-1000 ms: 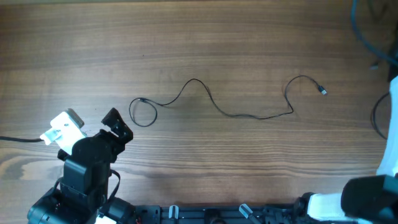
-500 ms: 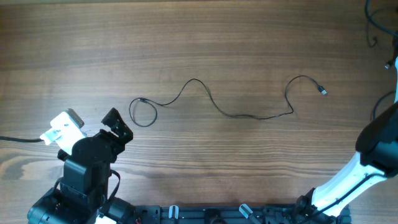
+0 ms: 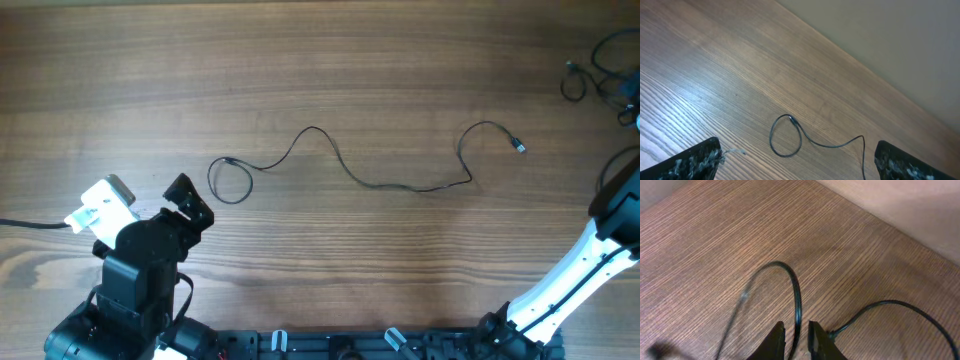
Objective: Untangle cables
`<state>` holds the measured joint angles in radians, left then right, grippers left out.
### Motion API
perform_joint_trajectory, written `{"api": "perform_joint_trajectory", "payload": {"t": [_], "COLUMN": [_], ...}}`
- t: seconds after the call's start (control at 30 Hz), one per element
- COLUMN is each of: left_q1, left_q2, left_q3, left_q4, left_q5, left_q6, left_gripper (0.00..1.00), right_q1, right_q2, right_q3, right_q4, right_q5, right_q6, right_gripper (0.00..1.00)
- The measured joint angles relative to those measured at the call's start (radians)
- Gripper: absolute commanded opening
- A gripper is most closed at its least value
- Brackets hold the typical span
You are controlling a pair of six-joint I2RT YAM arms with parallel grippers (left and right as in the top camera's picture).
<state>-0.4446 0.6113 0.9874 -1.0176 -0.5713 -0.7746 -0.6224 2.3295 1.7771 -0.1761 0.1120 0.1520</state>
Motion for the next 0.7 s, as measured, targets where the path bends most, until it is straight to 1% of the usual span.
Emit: {"api": "perform_joint_trajectory", "payload": {"t": [0.03,0.07,0.17,0.27,0.37,0.5,0.53,0.6,0.7], "left_q1": [0.000,0.000,0.000,0.000,0.000,0.000,0.000,0.000,0.000], "left_q2": [0.000,0.000,0.000,0.000,0.000,0.000,0.000,0.000,0.000], "left_q3": [0.000,0.000,0.000,0.000,0.000,0.000,0.000,0.000,0.000], "left_q4": [0.000,0.000,0.000,0.000,0.000,0.000,0.000,0.000,0.000], "left_q5": [0.000,0.000,0.000,0.000,0.000,0.000,0.000,0.000,0.000], "left_q6": [0.000,0.000,0.000,0.000,0.000,0.000,0.000,0.000,0.000], "left_gripper": [1.00,1.00,1.00,1.00,1.00,1.00,1.00,1.00,1.00], "right_q1": [0.000,0.000,0.000,0.000,-0.006,-0.043,-0.066,-0.109,-0.214], "right_q2": [0.000,0.000,0.005,0.008,0.008,0.008,0.008,0.008,0.008], "right_q3": [0.000,0.002,0.051,0.135,0.188,0.191,0.191,0.191,0.191], "right_q4": [-0.004,-0.014,-0.114,-0.195,-0.222,-0.307,-0.319,-0.343,-0.370], "right_q5": [-0.009,-0.025,-0.058,-0.069,-0.074,-0.084,-0.086,-0.086,-0.087], "right_q6": [0.005,0.008,0.012,0.053,0.109,0.144,0.146,0.151,0.150], "right_gripper": [1.00,1.00,1.00,1.00,0.99,0.85,0.83,0.83,0.81]}}
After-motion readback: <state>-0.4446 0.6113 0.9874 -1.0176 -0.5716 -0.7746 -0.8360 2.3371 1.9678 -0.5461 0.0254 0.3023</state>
